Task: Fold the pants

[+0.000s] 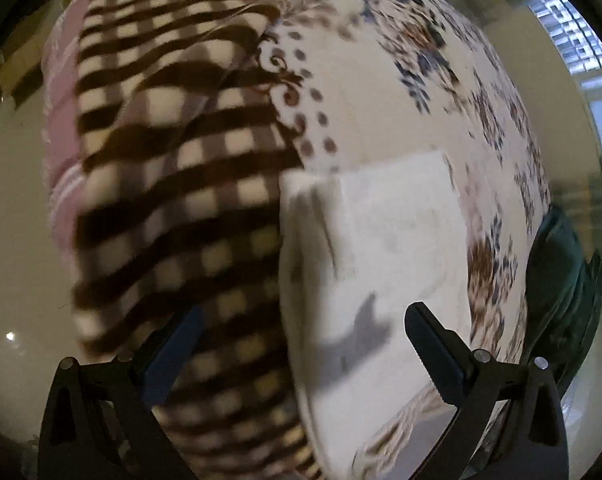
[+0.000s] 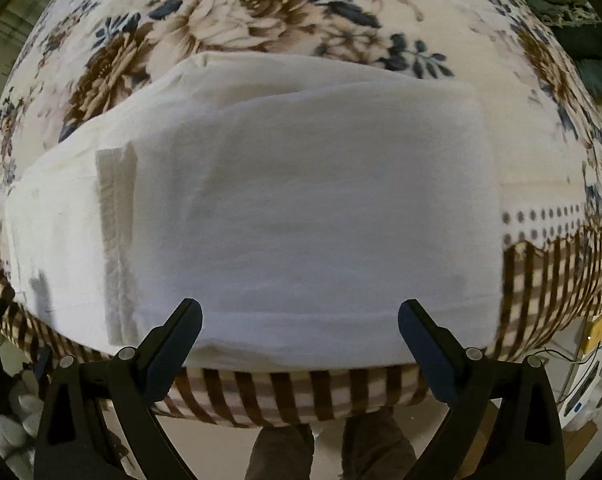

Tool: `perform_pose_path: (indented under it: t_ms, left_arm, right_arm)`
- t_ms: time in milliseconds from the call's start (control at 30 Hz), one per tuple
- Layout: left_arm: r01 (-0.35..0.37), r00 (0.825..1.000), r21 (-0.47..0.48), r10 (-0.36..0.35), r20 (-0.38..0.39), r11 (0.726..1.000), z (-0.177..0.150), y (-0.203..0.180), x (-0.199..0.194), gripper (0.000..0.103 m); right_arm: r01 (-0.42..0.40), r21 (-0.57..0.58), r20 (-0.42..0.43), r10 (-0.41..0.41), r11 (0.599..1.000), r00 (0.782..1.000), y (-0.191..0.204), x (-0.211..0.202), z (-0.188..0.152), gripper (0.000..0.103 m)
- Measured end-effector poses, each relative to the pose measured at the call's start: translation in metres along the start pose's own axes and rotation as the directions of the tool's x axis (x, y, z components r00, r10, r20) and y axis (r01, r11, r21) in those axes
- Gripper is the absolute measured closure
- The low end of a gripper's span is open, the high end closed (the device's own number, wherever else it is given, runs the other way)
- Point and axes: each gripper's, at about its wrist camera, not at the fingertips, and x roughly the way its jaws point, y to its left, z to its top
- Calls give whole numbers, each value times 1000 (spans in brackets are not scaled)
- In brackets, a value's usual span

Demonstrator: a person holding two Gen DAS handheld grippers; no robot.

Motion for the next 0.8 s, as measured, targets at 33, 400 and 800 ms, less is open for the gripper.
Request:
perform_pose_path:
  t_ms: [33, 400, 800]
  left_arm:
    - [5, 1000, -4, -5, -15, 1000, 5, 0, 11, 1]
    - [35, 997, 33, -37, 72, 999, 18, -15, 8, 56]
    - [234, 972, -33, -232, 46, 972, 35, 9, 37, 49]
  right_arm:
    - [1, 1, -3, -1, 1000, 1000, 1, 4, 0, 3]
    - [49, 15, -11, -49, 999, 999, 10, 31, 13, 3]
    - [48, 13, -31, -48, 999, 998, 18, 52, 20, 3]
